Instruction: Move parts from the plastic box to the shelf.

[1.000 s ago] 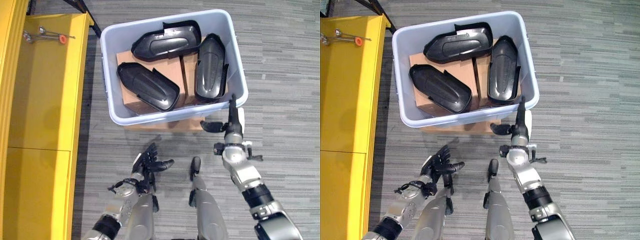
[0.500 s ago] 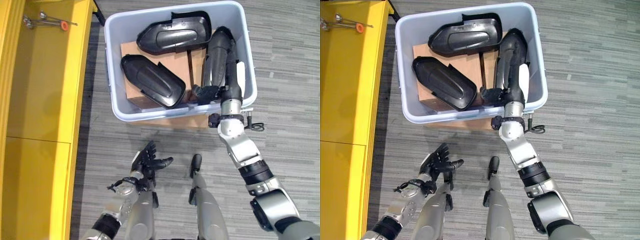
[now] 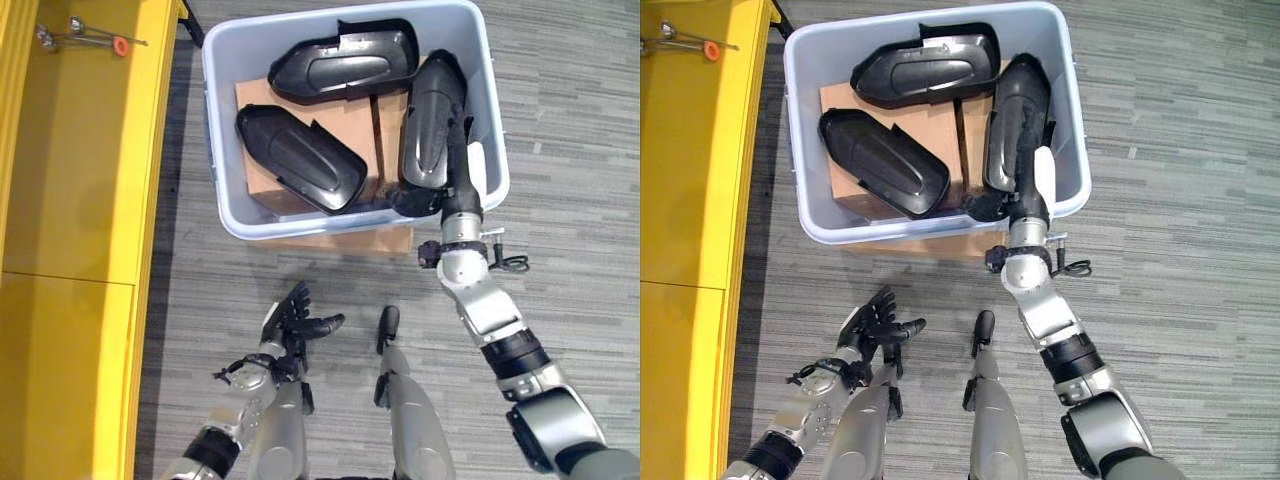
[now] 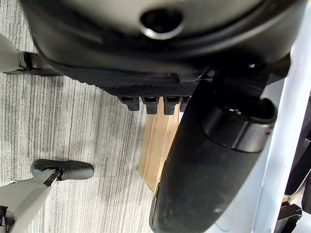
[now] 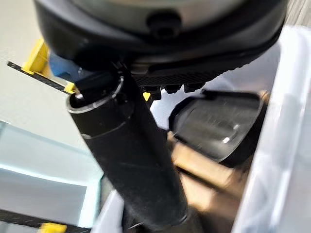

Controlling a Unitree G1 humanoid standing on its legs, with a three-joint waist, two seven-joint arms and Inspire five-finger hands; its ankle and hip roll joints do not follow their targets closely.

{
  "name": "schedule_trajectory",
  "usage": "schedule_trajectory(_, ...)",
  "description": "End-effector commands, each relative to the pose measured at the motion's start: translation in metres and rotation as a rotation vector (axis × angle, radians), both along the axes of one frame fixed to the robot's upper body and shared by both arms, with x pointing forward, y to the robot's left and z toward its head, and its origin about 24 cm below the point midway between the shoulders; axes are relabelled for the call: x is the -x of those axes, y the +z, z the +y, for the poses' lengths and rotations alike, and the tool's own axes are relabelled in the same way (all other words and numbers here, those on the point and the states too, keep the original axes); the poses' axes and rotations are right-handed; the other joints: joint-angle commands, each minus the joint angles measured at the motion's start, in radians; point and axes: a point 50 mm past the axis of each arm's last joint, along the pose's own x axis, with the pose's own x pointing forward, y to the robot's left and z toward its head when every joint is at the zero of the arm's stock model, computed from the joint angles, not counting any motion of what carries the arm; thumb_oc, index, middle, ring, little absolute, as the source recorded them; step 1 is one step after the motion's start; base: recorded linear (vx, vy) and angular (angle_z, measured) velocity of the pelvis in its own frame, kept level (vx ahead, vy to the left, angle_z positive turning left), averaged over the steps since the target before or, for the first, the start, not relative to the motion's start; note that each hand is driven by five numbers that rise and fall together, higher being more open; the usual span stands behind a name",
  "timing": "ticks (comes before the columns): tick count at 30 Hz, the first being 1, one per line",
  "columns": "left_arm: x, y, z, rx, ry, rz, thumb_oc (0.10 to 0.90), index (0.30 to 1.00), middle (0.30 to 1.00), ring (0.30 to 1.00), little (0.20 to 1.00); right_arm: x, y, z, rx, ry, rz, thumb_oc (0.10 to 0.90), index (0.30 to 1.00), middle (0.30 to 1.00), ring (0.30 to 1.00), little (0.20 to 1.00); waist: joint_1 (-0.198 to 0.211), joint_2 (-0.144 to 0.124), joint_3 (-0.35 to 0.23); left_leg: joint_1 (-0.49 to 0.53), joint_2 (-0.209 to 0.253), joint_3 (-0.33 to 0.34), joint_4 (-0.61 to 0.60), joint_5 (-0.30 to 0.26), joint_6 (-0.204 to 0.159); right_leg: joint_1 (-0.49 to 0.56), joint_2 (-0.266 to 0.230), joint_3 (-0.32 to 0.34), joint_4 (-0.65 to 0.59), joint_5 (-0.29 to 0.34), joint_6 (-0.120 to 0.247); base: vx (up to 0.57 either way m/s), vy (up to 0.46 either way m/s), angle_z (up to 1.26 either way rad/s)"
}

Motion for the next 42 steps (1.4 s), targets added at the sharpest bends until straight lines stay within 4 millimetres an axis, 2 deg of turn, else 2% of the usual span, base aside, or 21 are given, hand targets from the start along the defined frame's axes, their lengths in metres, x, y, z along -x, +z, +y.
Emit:
schedule_trajectory(1, 0.01, 0.012, 0.001, 0.043, -0.041, -0.088, 0.9, 1.0, 1.0, 1.0, 1.0, 0.003, 0.072, -0.023, 0.006, -0.094, -0.284, 0.9, 1.0, 1.0, 1.0, 1.0, 0.017, 0.002, -0.062, -0.053, 0.061, -0.082, 0.039, 0.003, -0.005, 0.032, -0.131, 0.055, 0.168, -0.123, 0.084, -0.01, 0.003, 0.07)
schedule_trajectory(5, 0.009, 0.014, -0.001, 0.052, -0.053, -0.099, 0.9, 1.0, 1.0, 1.0, 1.0, -0.013, 0.081, -0.051, 0.0, -0.196, -0.243, 0.9, 1.0, 1.0, 1.0, 1.0, 0.029, 0.013, -0.055, -0.059, 0.06, -0.088, 0.04, 0.006, -0.007, 0.031, -0.133, 0.051, 0.169, -0.122, 0.084, -0.01, 0.004, -0.01)
schedule_trajectory(8, 0.007, 0.014, -0.003, 0.057, -0.055, -0.102, 0.9, 1.0, 1.0, 1.0, 1.0, -0.019, 0.08, -0.066, -0.035, -0.256, -0.214, 0.9, 1.0, 1.0, 1.0, 1.0, 0.035, 0.021, -0.05, -0.059, 0.059, -0.09, 0.039, 0.008, -0.008, 0.028, -0.133, 0.049, 0.175, -0.124, 0.084, 0.0, 0.002, -0.01)
schedule_trajectory(9, 0.007, 0.014, -0.005, 0.057, -0.052, -0.103, 0.9, 1.0, 1.0, 1.0, 1.0, -0.021, 0.074, -0.073, -0.069, -0.285, -0.192, 0.9, 1.0, 1.0, 1.0, 1.0, 0.037, 0.026, -0.051, -0.059, 0.059, -0.09, 0.037, 0.009, -0.008, 0.027, -0.134, 0.048, 0.175, -0.125, 0.085, 0.0, 0.0, 0.0)
schedule_trajectory(14, 0.005, 0.013, -0.009, 0.059, -0.055, -0.1, 0.9, 1.0, 1.0, 1.0, 1.0, -0.026, 0.056, -0.074, -0.197, -0.271, -0.133, 0.9, 1.0, 1.0, 1.0, 1.0, 0.041, 0.034, -0.047, -0.059, 0.06, -0.093, 0.034, 0.01, -0.01, 0.028, -0.135, 0.044, 0.175, -0.127, 0.085, 0.0, 0.0, 0.0)
schedule_trajectory(20, 0.006, 0.009, -0.015, 0.06, -0.076, -0.081, 0.9, 1.0, 1.0, 1.0, 1.0, -0.032, 0.007, -0.072, -0.389, -0.229, 0.044, 0.9, 1.0, 1.0, 1.0, 1.0, 0.05, 0.046, -0.047, -0.059, 0.058, -0.095, 0.037, 0.009, -0.011, 0.031, -0.138, 0.039, 0.174, -0.127, 0.086, 0.0, 0.0, 0.0)
schedule_trajectory(24, 0.006, 0.008, -0.015, 0.057, -0.074, -0.078, 0.9, 1.0, 1.0, 1.0, 1.0, -0.031, -0.005, -0.069, -0.392, -0.214, 0.084, 0.9, 1.0, 1.0, 1.0, 1.0, 0.053, 0.049, -0.046, -0.061, 0.055, -0.098, 0.037, 0.008, -0.011, 0.032, -0.139, 0.035, 0.173, -0.128, 0.086, 0.0, 0.001, 0.01)
schedule_trajectory(32, 0.006, 0.008, -0.017, 0.061, -0.075, -0.081, 0.9, 1.0, 1.0, 1.0, 1.0, -0.029, -0.028, -0.074, -0.391, -0.244, 0.165, 0.9, 1.0, 1.0, 1.0, 1.0, 0.058, 0.053, -0.042, -0.065, 0.052, -0.105, 0.042, 0.006, -0.009, 0.037, -0.143, 0.029, 0.172, -0.127, 0.088, 0.0, 0.001, 0.0)
schedule_trajectory(41, 0.004, 0.008, -0.019, 0.06, -0.067, -0.082, 0.9, 1.0, 1.0, 1.0, 1.0, -0.02, -0.066, -0.073, -0.427, -0.282, 0.276, 0.9, 1.0, 1.0, 1.0, 1.0, 0.062, 0.046, -0.039, -0.064, 0.051, -0.113, 0.048, 0.002, -0.007, 0.051, -0.147, 0.019, 0.167, -0.126, 0.09, 0.0, 0.005, 0.03)
schedule_trajectory(42, 0.003, 0.008, -0.02, 0.061, -0.065, -0.082, 0.9, 1.0, 1.0, 1.0, 1.0, -0.017, -0.079, -0.069, -0.421, -0.281, 0.312, 0.9, 1.0, 1.0, 1.0, 1.0, 0.063, 0.044, -0.038, -0.064, 0.052, -0.116, 0.05, 0.001, -0.007, 0.057, -0.148, 0.016, 0.166, -0.125, 0.091, 0.0, 0.018, 0.03)
